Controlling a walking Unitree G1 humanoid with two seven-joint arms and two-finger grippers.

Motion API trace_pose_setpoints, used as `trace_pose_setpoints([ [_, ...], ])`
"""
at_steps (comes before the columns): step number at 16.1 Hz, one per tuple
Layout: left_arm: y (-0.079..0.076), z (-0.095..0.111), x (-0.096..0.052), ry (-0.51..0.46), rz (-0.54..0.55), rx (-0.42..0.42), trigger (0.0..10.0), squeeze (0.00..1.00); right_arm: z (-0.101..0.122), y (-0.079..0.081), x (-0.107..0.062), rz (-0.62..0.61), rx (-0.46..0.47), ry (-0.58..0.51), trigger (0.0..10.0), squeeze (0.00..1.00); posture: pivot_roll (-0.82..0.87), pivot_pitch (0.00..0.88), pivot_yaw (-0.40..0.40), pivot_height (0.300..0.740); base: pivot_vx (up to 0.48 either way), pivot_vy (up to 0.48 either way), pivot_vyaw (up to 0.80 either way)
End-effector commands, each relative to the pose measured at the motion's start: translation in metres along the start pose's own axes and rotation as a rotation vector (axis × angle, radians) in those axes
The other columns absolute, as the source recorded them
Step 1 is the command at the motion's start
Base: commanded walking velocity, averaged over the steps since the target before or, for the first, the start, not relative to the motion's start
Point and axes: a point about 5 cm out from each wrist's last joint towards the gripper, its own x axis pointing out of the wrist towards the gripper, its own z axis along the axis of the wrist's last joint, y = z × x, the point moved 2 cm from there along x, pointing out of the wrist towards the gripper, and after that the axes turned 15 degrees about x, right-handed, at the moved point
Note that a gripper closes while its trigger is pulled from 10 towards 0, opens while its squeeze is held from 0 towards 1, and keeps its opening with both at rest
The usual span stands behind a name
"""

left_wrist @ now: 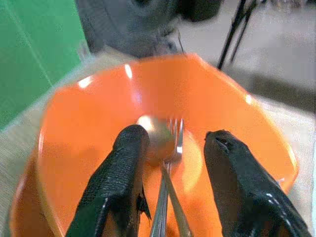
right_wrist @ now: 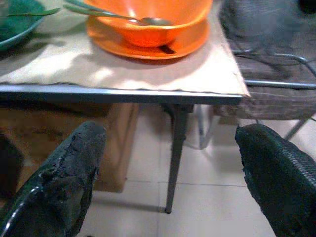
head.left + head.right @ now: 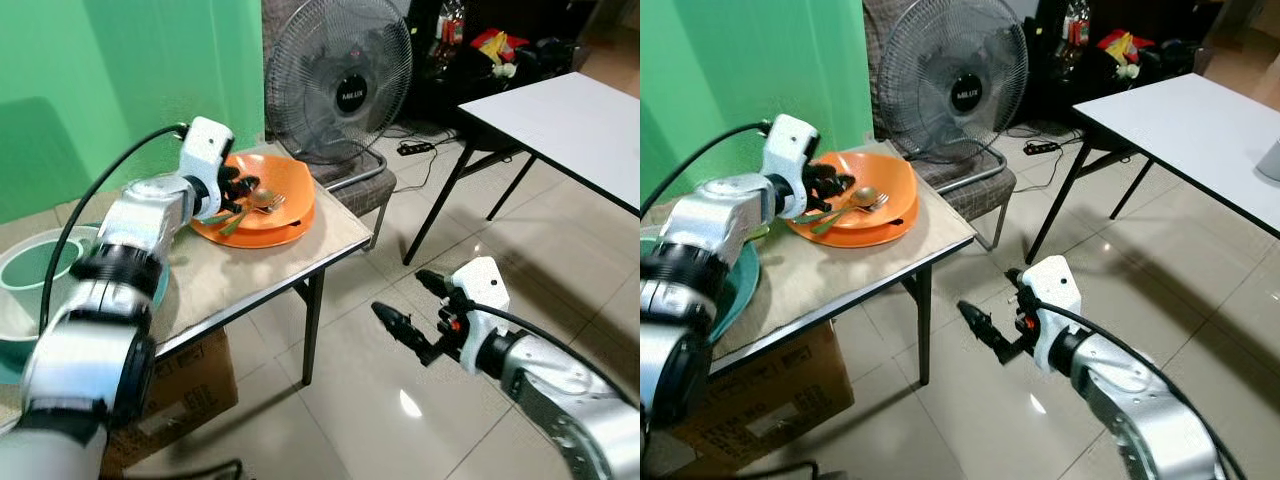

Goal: Setting the table

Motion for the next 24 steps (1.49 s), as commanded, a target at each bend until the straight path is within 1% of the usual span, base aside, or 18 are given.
trace_pose_setpoints([
  [1,0.0,0.002,0.001,0.018,-0.017,0.027,10.0,0.0,0.002,0.002,-0.004,0.013,-0.001,0.009,10.0,1.0,-0.09,0.0,-0.071,0.74,0.0,0.0,0.0],
  [2,0.001,0.002,0.003,0.042,-0.031,0.024,10.0,0.2,0.002,0.002,-0.009,0.011,-0.002,0.022,10.0,1.0,-0.1,0.0,-0.066,0.74,0.0,0.0,0.0],
  [3,0.001,0.003,0.003,0.041,-0.034,0.024,10.0,0.46,0.002,0.002,-0.01,0.008,0.001,0.024,10.0,1.0,-0.1,0.0,-0.064,0.74,0.0,0.0,0.0],
  [4,0.0,0.005,0.006,0.047,-0.035,0.057,10.0,1.0,0.002,0.002,-0.014,-0.006,0.003,0.04,10.0,1.0,-0.13,0.004,-0.055,0.74,0.0,0.0,0.0],
  [5,-0.001,0.005,0.008,0.062,-0.025,0.09,10.0,1.0,0.0,0.003,-0.016,-0.017,-0.002,0.053,10.0,1.0,-0.13,0.008,-0.054,0.74,0.0,0.0,0.0],
  [6,-0.002,0.005,0.009,0.069,-0.029,0.107,10.0,0.48,-0.001,0.007,-0.017,-0.012,0.002,0.061,10.0,0.0,-0.14,0.013,-0.049,0.74,0.0,0.0,0.0],
  [7,-0.002,0.005,0.01,0.072,-0.032,0.115,10.0,0.0,-0.002,0.008,-0.018,-0.005,0.0,0.068,10.0,0.0,-0.14,0.014,-0.048,0.74,0.0,0.0,0.0],
  [8,-0.005,0.005,0.011,0.083,-0.044,0.131,10.0,0.0,-0.003,0.011,-0.02,0.008,-0.003,0.087,10.0,0.0,-0.14,0.02,-0.044,0.74,0.0,0.0,0.0],
  [9,-0.007,0.003,0.013,0.098,-0.055,0.149,7.7,0.0,-0.004,0.013,-0.021,0.017,-0.005,0.1,10.0,0.0,-0.15,0.023,-0.042,0.74,0.0,0.0,0.0],
  [10,-0.008,0.002,0.013,0.102,-0.057,0.155,7.7,0.0,-0.004,0.013,-0.022,0.019,-0.005,0.103,10.0,0.0,-0.15,0.025,-0.041,0.74,0.0,0.0,0.0],
  [11,-0.012,-0.001,0.015,0.113,-0.064,0.162,0.0,0.0,-0.004,0.015,-0.024,0.025,-0.004,0.112,10.0,0.0,-0.16,0.034,-0.037,0.74,0.0,0.0,0.0],
  [14,-0.018,-0.007,0.018,0.138,-0.082,0.159,0.0,0.0,-0.005,0.019,-0.029,0.027,0.007,0.134,10.0,0.0,-0.18,0.05,-0.031,0.74,0.0,0.0,0.0],
  [17,-0.017,-0.016,0.016,0.189,-0.066,0.195,0.0,0.0,-0.008,0.023,-0.033,0.033,0.011,0.155,10.0,0.0,-0.18,0.058,-0.027,0.74,0.0,0.0,0.0],
  [21,-0.01,-0.016,0.014,0.222,-0.027,0.236,0.0,0.0,-0.007,0.023,-0.035,0.032,0.009,0.169,10.0,0.0,-0.18,0.061,-0.027,0.74,0.0,0.0,0.0],
  [23,-0.009,-0.017,0.014,0.235,-0.021,0.249,0.0,0.0,-0.007,0.023,-0.035,0.035,0.005,0.176,10.0,0.0,-0.18,0.061,-0.026,0.74,0.0,0.0,0.0],
  [24,-0.009,-0.019,0.013,0.251,-0.021,0.268,0.0,0.0,-0.006,0.022,-0.035,0.037,0.001,0.179,10.0,0.0,-0.18,0.06,-0.027,0.74,0.0,0.0,0.0],
])
